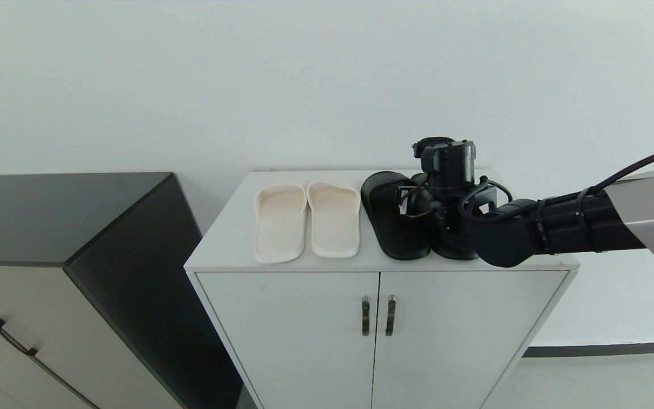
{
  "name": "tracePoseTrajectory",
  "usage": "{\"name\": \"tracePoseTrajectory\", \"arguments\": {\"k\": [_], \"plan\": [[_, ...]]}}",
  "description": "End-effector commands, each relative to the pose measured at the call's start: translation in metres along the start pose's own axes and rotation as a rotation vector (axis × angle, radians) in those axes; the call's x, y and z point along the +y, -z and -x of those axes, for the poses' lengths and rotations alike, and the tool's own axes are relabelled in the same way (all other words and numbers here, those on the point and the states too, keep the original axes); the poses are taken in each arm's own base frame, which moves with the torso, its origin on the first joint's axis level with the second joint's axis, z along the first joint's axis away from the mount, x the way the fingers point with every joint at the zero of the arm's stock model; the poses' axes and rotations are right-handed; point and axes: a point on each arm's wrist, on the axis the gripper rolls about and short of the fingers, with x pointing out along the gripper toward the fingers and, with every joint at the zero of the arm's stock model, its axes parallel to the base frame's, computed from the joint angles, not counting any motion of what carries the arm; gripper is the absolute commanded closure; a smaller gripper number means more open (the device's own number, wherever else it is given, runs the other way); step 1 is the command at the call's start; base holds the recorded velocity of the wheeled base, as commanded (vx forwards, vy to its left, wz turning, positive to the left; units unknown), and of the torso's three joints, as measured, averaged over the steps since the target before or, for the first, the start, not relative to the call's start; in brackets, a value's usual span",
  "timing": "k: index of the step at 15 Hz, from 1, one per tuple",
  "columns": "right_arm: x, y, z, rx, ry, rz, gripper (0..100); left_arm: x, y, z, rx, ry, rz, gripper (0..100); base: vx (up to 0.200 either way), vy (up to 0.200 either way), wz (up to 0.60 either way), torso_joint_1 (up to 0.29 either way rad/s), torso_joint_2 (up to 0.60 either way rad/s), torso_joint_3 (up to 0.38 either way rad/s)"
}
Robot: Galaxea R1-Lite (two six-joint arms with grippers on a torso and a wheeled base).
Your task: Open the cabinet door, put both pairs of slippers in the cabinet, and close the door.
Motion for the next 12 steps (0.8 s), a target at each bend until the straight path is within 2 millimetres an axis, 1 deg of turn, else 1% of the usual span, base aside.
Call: {"name": "tracePoseTrajectory", "arguments": {"k": [1,2,3,4,6,8,10,12], "plan": [[0.001,0.000,0.000,-0.002,-0.002,0.016,100,0.000,0.000,0.000,0.001,0.000,0.000,100,0.000,0.000,0.00,0.000,0.00,0.000],[0.000,-0.002,0.001,-0.005,-0.003,0.027,100,0.000,0.000,0.000,0.001,0.000,0.000,100,0.000,0.000,0.00,0.000,0.00,0.000],[0.000,-0.010,0.005,-0.026,-0.005,0.029,100,0.000,0.000,0.000,0.001,0.000,0.000,100,0.000,0.000,0.00,0.000,0.00,0.000],[-0.001,-0.015,0.007,-0.036,-0.006,0.023,100,0.000,0.000,0.000,0.001,0.000,0.000,100,0.000,0.000,0.00,0.000,0.00,0.000],[-0.006,-0.036,0.025,-0.074,-0.014,0.023,100,0.000,0.000,0.000,0.001,0.000,0.000,100,0.000,0.000,0.00,0.000,0.00,0.000],[-0.015,-0.046,0.043,-0.086,-0.024,0.051,100,0.000,0.000,0.000,0.000,0.000,-0.001,100,0.000,0.000,0.00,0.000,0.00,0.000],[-0.020,-0.051,0.074,-0.080,-0.109,0.064,100,0.000,0.000,0.000,-0.002,0.000,-0.001,100,0.000,0.000,0.00,0.000,0.00,0.000],[-0.026,-0.044,0.108,-0.039,-0.242,0.088,100,0.000,0.000,0.000,0.001,-0.002,-0.001,100,0.000,0.000,0.00,0.000,0.00,0.000]]}}
